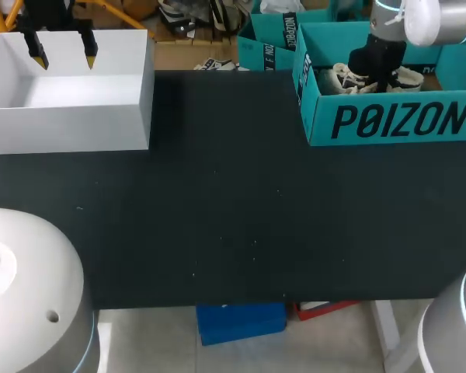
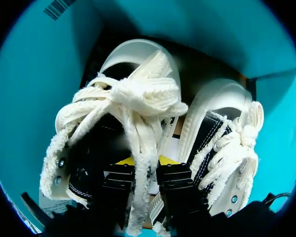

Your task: Take the shoe out of the shoebox, open the shoe tongue, remove and reinsert the insole, then place the shoe into the shoebox

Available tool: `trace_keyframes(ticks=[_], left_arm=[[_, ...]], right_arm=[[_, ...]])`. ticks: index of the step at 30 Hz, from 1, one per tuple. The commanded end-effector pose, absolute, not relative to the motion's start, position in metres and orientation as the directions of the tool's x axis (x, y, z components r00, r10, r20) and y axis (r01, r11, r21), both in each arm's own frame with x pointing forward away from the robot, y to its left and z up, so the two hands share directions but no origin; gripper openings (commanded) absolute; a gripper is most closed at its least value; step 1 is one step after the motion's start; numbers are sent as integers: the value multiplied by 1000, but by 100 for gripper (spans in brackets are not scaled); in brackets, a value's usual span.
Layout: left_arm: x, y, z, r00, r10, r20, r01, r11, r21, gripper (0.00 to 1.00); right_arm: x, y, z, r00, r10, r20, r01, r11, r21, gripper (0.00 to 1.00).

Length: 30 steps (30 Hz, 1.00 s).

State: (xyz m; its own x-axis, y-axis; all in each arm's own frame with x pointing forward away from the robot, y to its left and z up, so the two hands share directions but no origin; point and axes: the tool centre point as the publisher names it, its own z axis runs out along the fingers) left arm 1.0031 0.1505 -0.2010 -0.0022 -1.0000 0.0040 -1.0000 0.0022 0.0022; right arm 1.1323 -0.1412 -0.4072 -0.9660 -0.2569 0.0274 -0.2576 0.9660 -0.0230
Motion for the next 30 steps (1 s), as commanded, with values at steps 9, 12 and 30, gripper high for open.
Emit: trace_keyframes(ticks=[9,12,30], left_arm=[[1002,150,-200,-1,-1000,1,-1000,1,3,100],[1002,150,-200,-1,-1000,1,-1000,1,3,100],[1002,150,-200,-1,-1000,1,-1000,1,3,100]], right_arm=[[1127,-137,-407,-972,-231,33,-232,973,-19,0],[1126,-137,-394,-973,-230,29,-231,973,-9,0],[1128,-150,-324,-970,-239,38,-240,970,-32,0]])
